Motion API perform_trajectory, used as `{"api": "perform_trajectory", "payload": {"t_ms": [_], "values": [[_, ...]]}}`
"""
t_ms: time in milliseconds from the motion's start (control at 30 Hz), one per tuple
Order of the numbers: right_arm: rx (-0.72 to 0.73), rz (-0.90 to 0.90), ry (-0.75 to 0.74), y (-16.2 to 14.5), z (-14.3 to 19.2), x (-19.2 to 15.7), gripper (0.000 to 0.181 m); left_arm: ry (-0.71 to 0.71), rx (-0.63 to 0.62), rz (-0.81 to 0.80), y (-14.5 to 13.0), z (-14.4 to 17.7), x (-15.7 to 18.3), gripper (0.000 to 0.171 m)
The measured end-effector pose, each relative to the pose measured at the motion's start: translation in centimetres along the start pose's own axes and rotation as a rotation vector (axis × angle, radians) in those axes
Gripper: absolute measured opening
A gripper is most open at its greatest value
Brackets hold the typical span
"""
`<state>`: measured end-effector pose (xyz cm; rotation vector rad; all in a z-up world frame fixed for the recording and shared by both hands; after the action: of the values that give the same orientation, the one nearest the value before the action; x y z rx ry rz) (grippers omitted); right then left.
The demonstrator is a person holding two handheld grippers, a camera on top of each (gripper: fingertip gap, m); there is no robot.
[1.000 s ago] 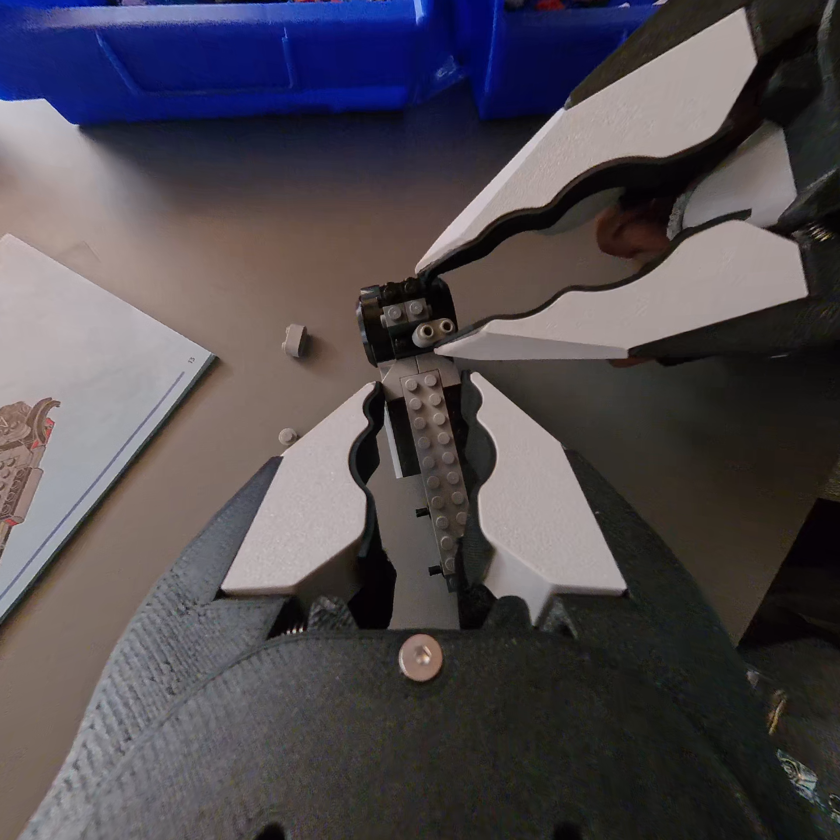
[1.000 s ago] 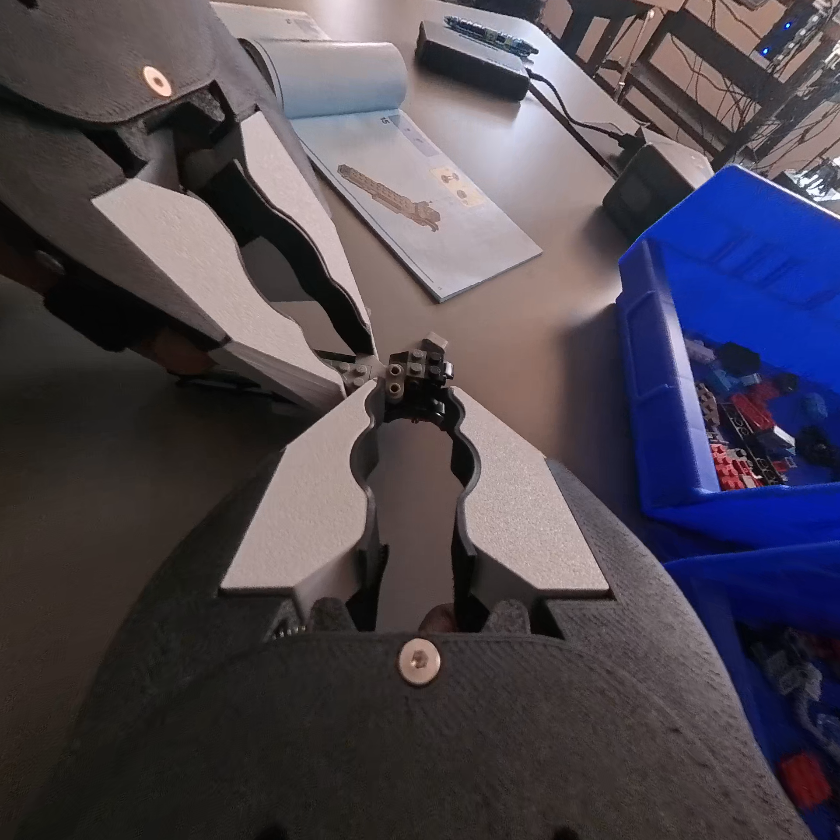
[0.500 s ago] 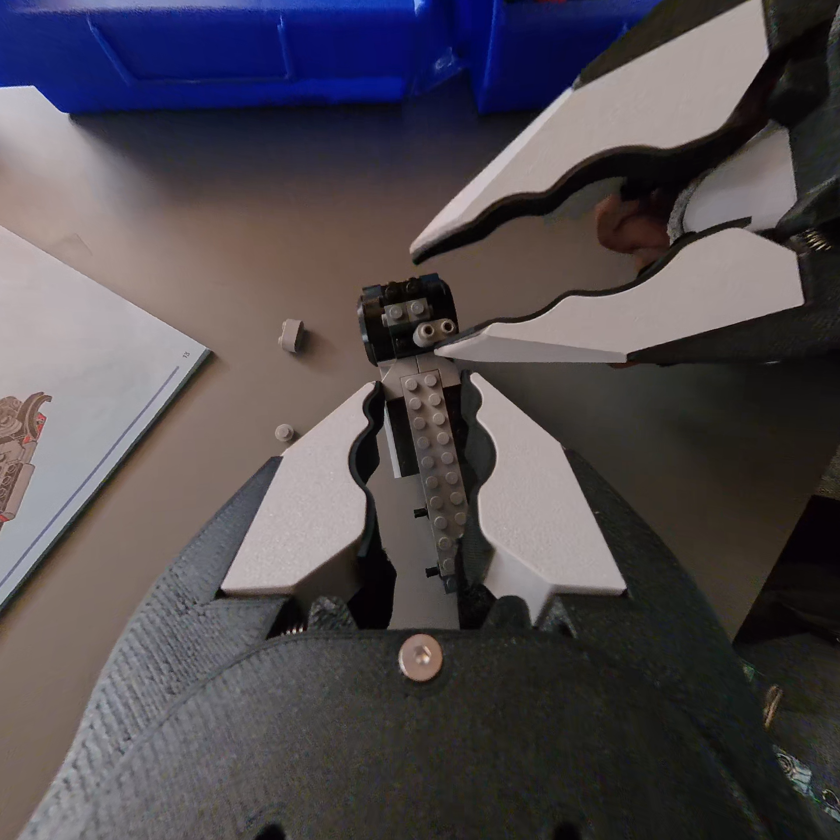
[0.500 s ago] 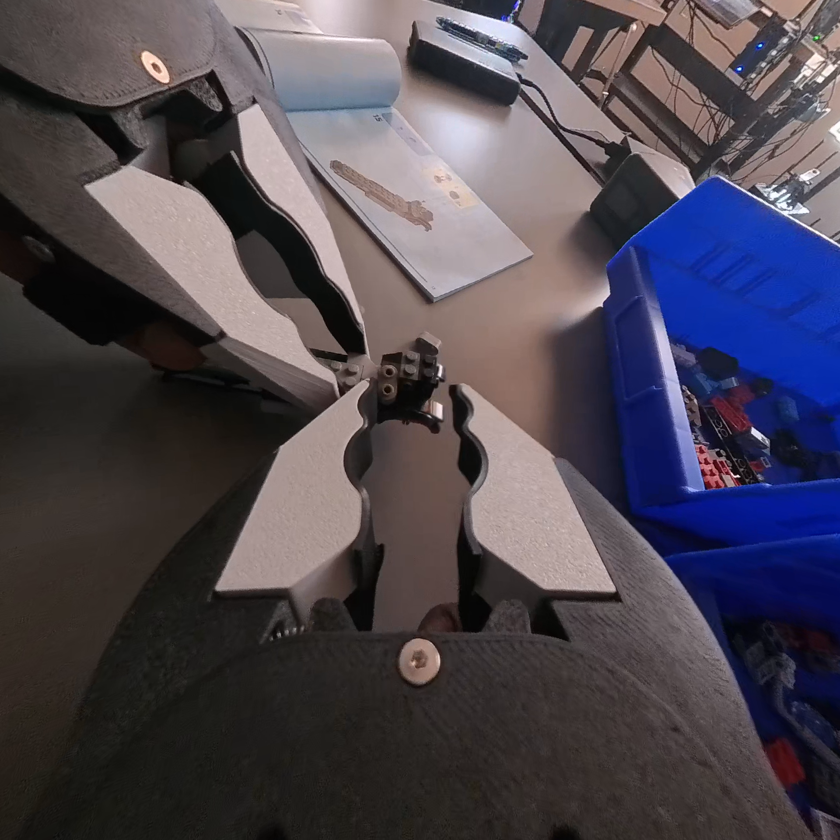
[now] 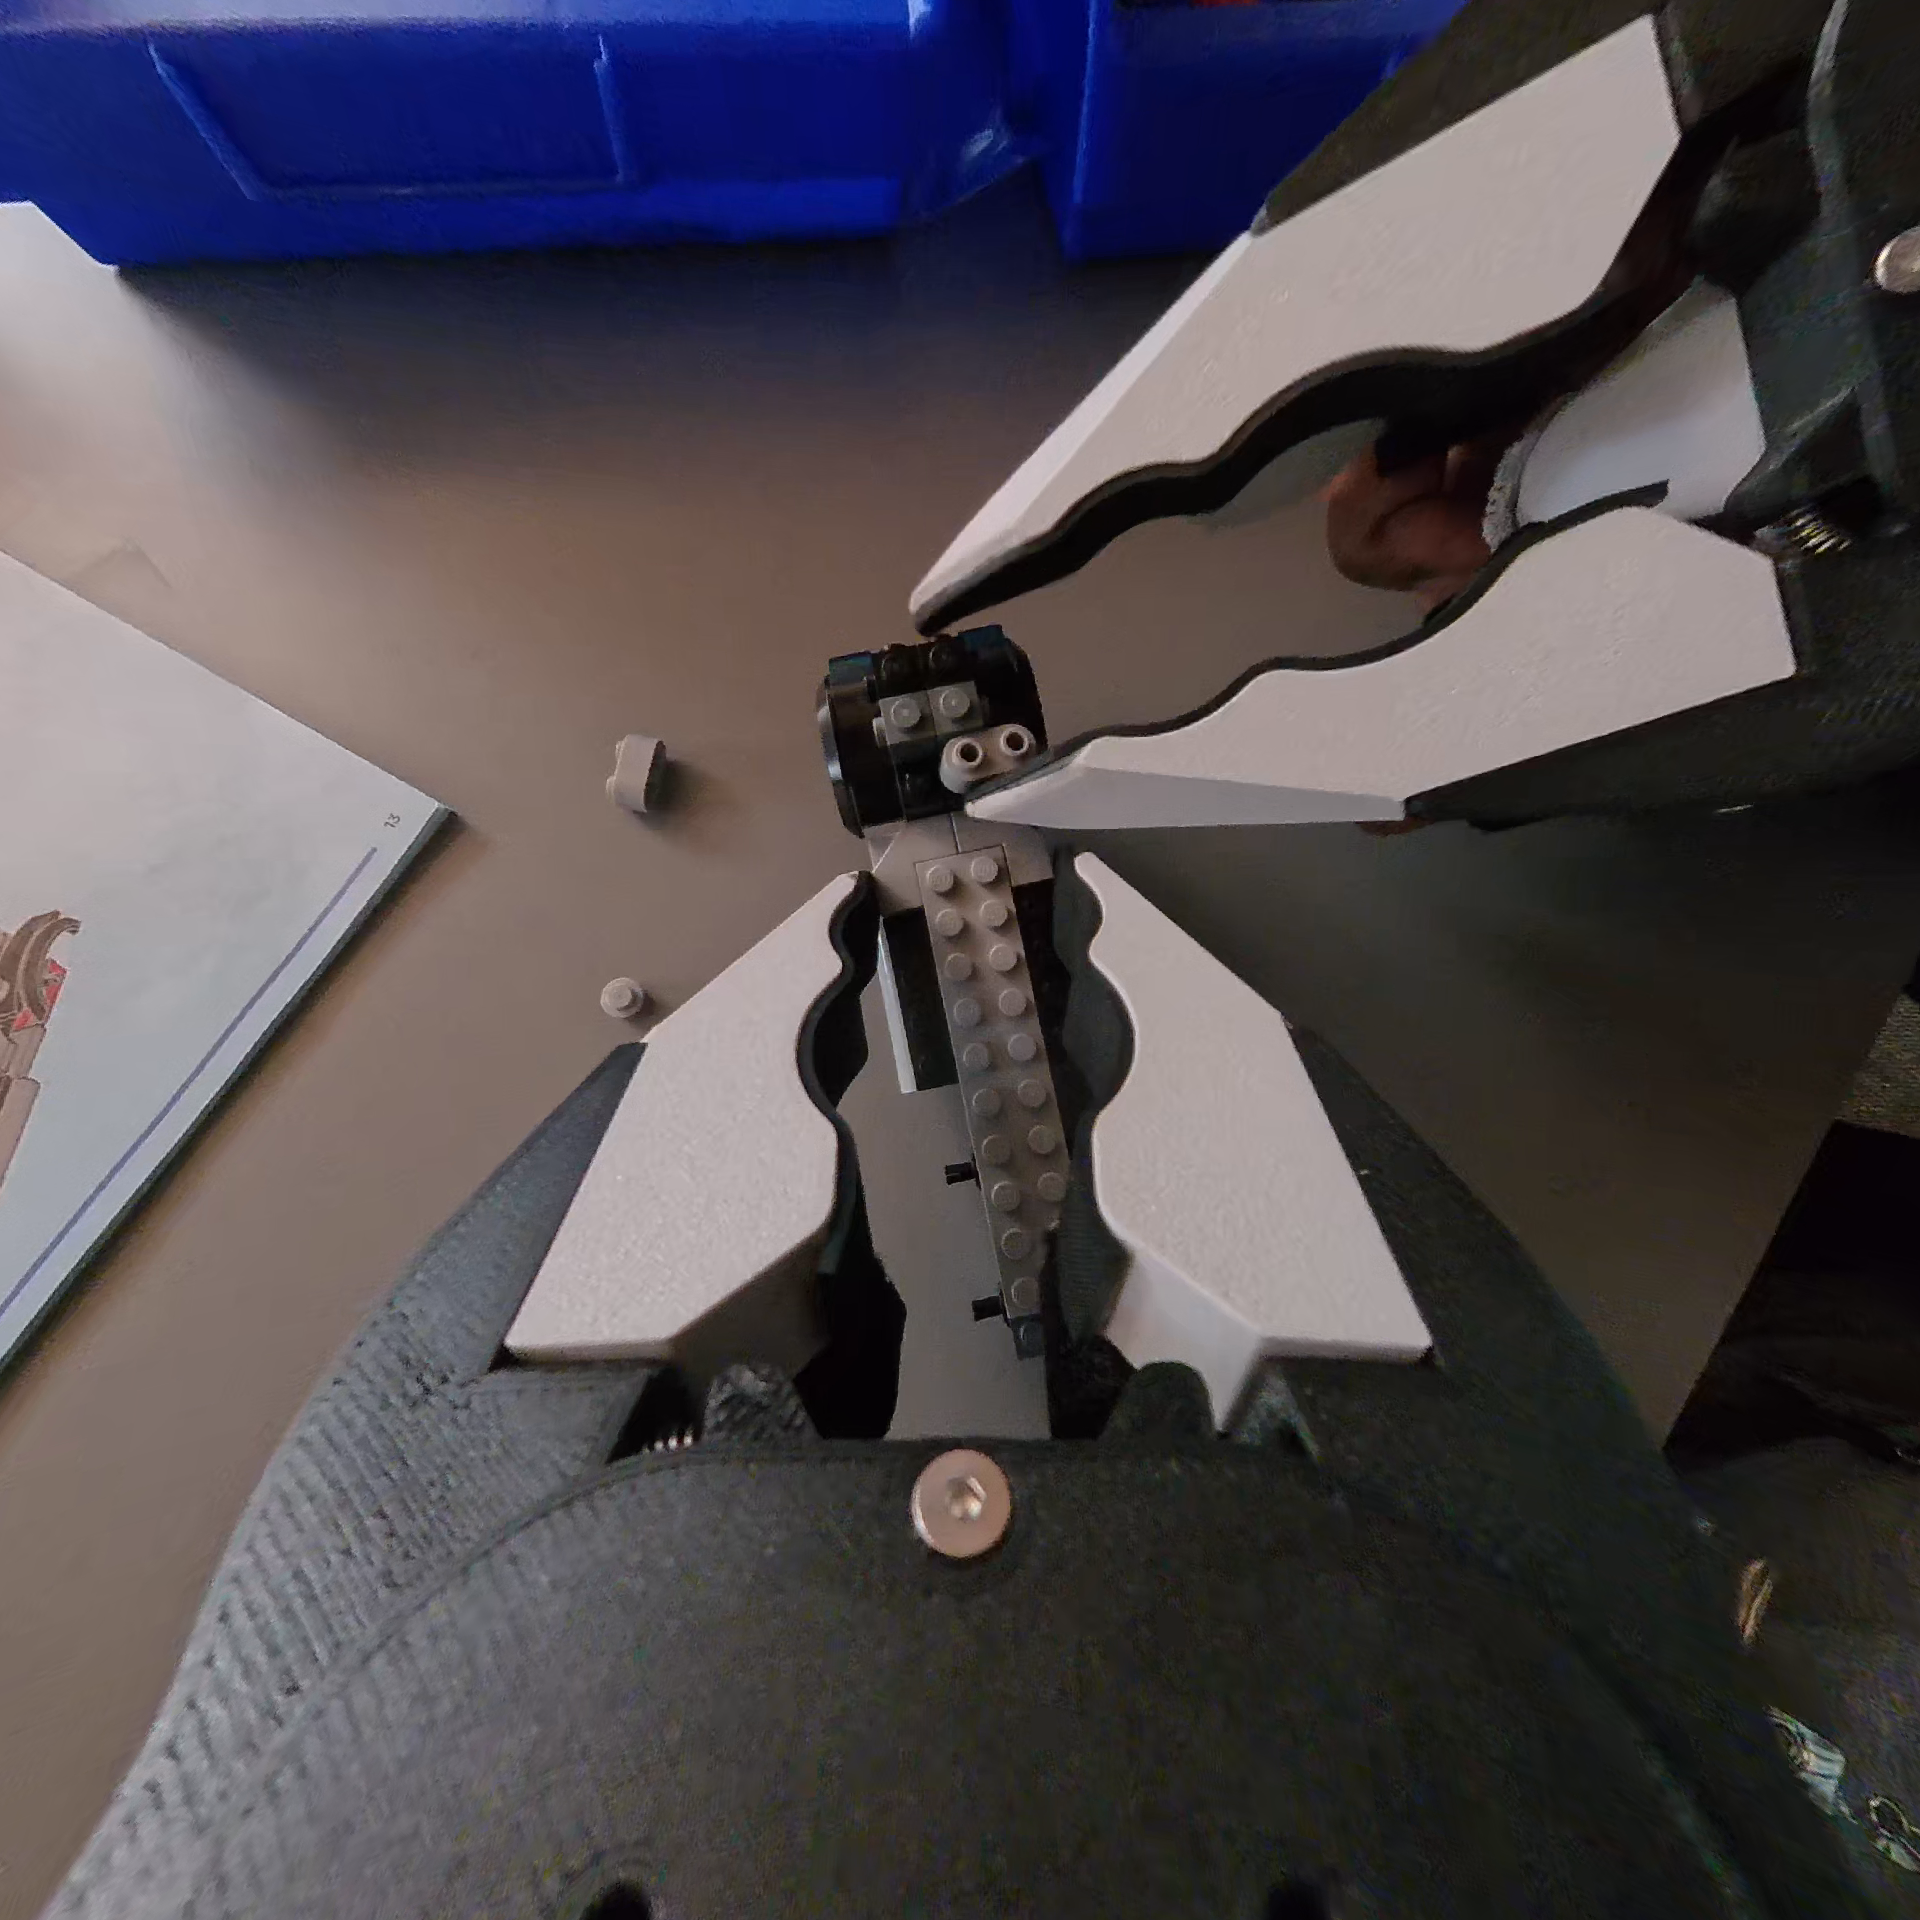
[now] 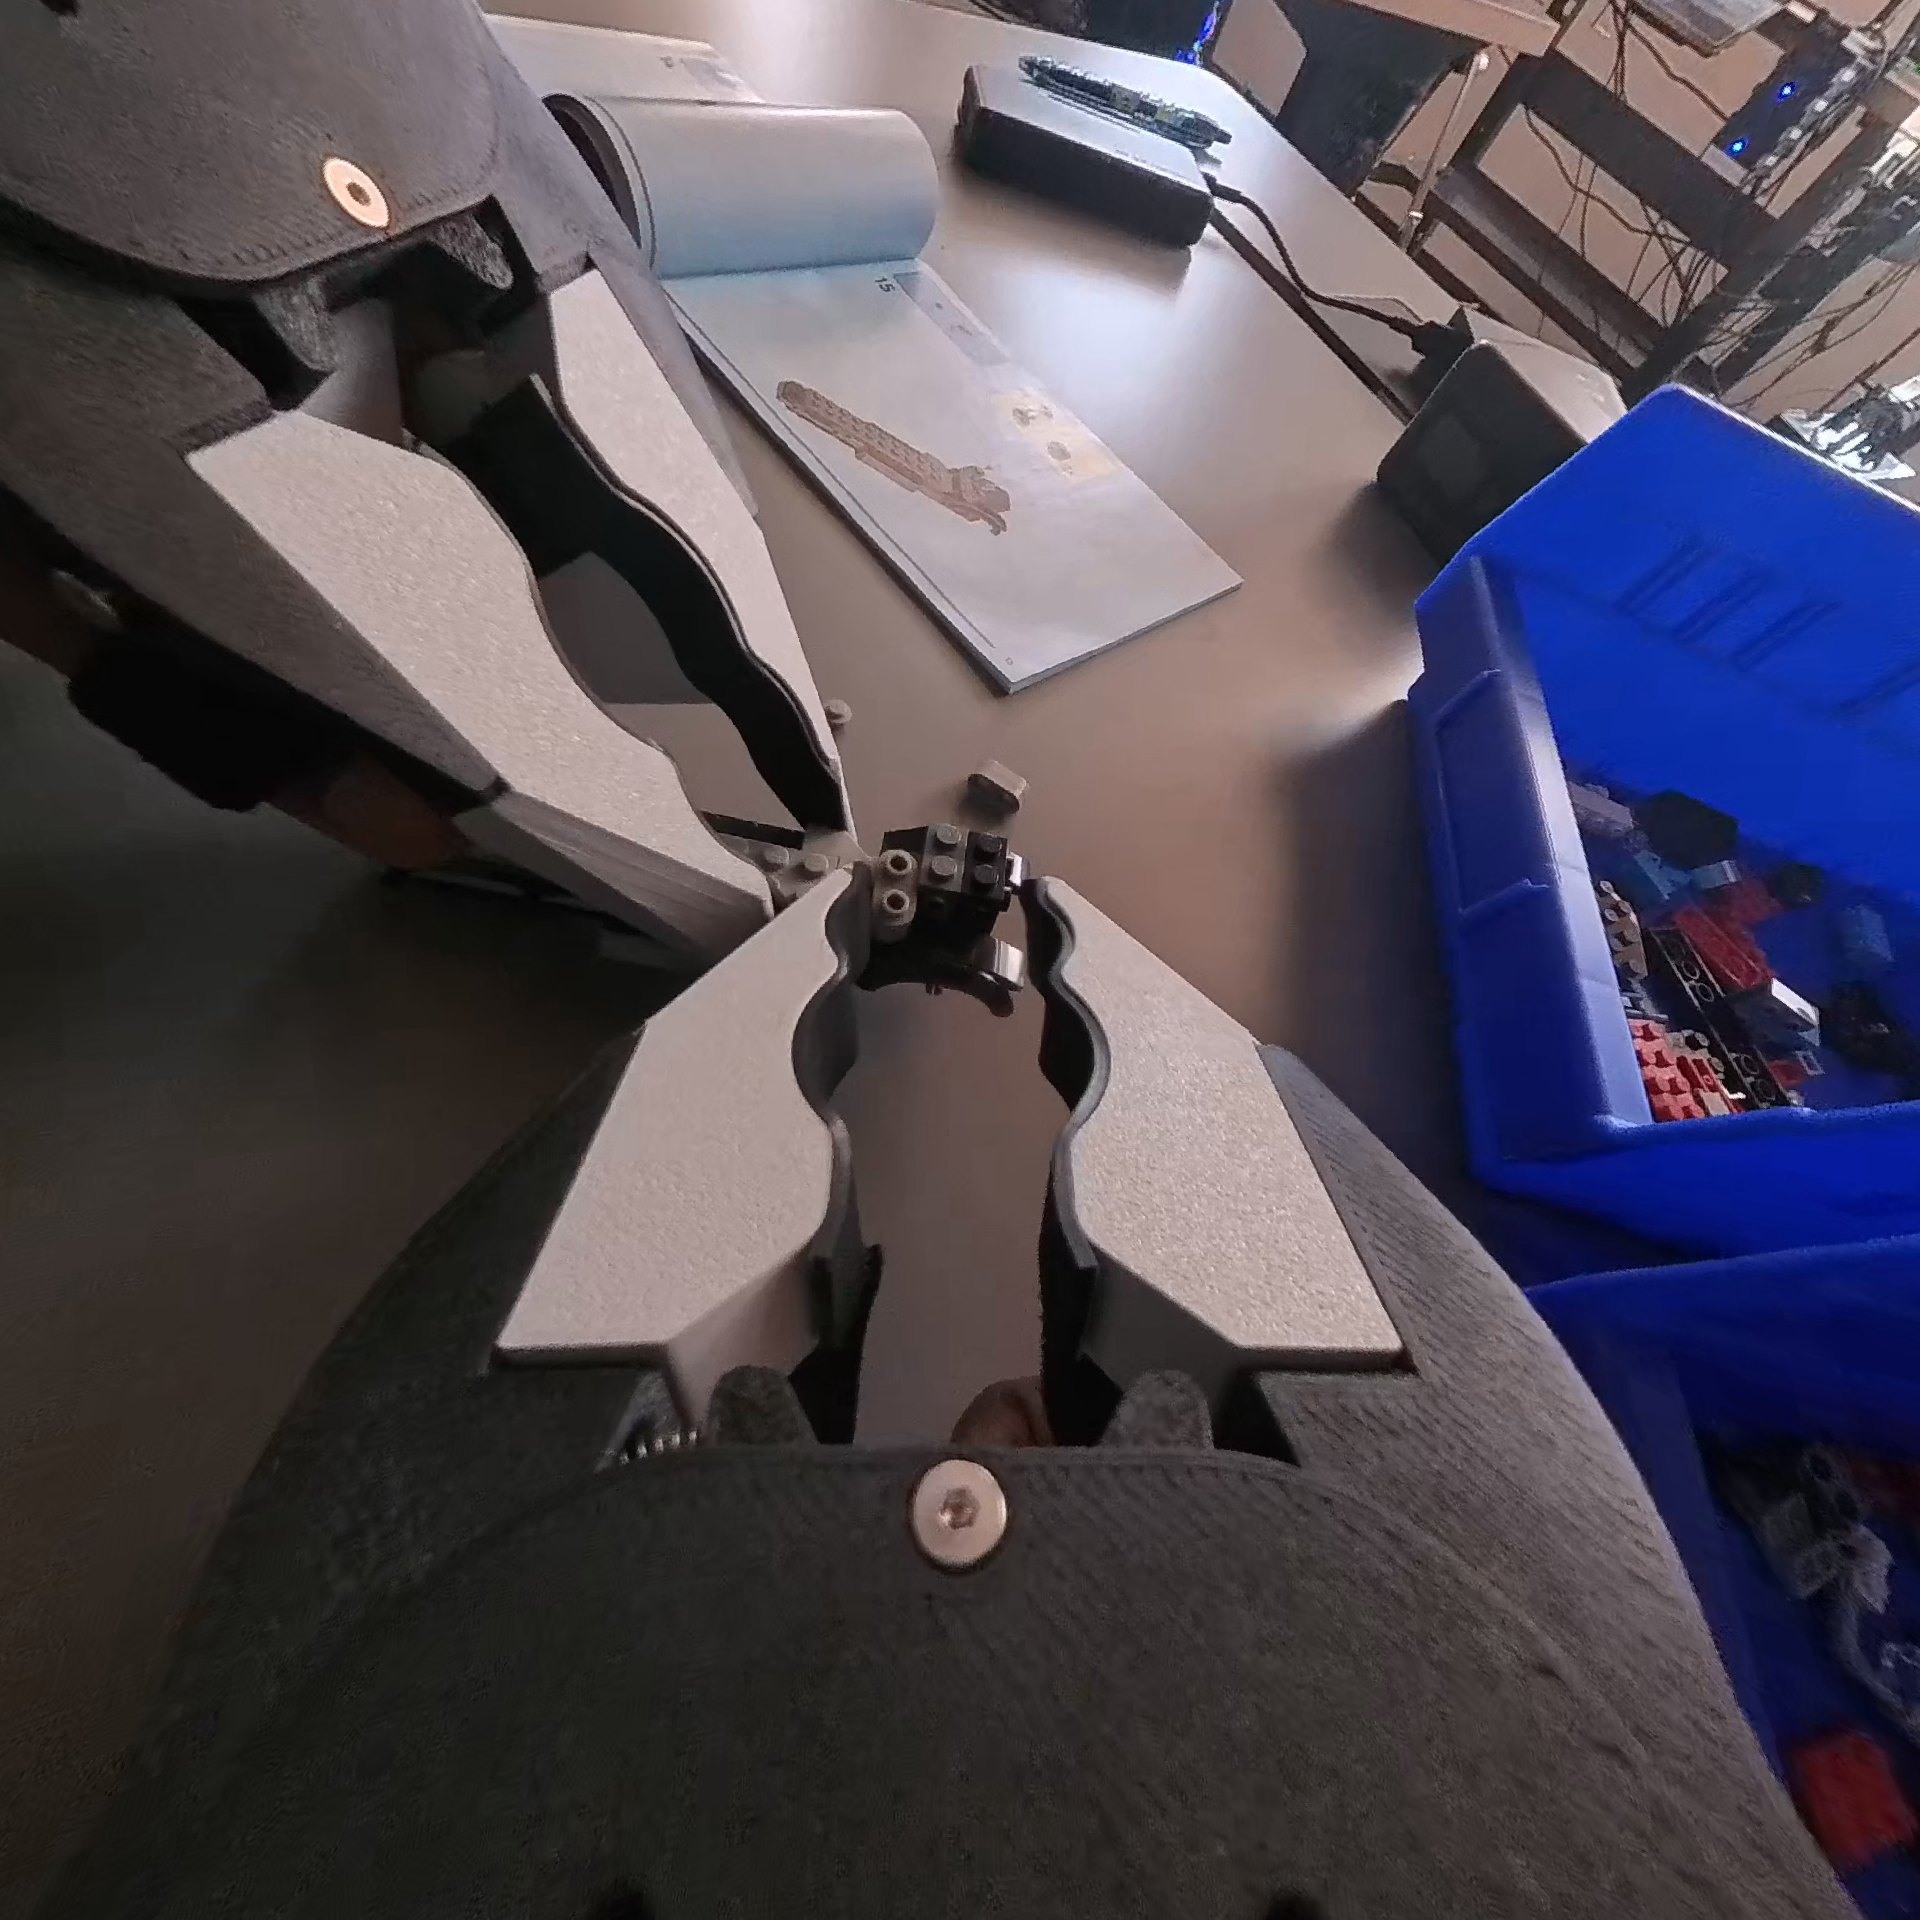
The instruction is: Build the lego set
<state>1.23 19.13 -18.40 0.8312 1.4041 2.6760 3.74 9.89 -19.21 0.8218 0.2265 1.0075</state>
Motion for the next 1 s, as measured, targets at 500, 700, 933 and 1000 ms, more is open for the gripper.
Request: {"api": "perform_trajectory", "payload": {"t_ms": [500,700,933,1000], "values": [[0.013,-0.007,0.036,0.0,0.1,0.0,0.028,-0.036,0.006,0.033,-0.2,0.0,-0.1,0.035],[0.000,0.020,0.032,-0.1,0.0,-0.1,0.028,-0.083,0.002,0.066,-0.2,0.4,-0.5,0.035],[0.028,0.070,0.013,0.3,0.3,-0.1,0.028,-0.291,0.058,0.243,1.0,1.8,-2.7,0.040],[0.044,0.090,0.006,0.6,0.4,-0.1,0.028,-0.402,0.061,0.310,1.4,2.0,-3.5,0.043]]}}
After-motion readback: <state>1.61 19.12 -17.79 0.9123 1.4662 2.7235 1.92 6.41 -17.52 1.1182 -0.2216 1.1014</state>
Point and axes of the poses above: each gripper's, where its closed fingertips meet, z back along the fingers, y out of its top, x = y × z across the jaws, the point moved 7 cm from there along z, back along the fingers, and after that the axes turned 11 degrees about z, right-handed, at the moved point
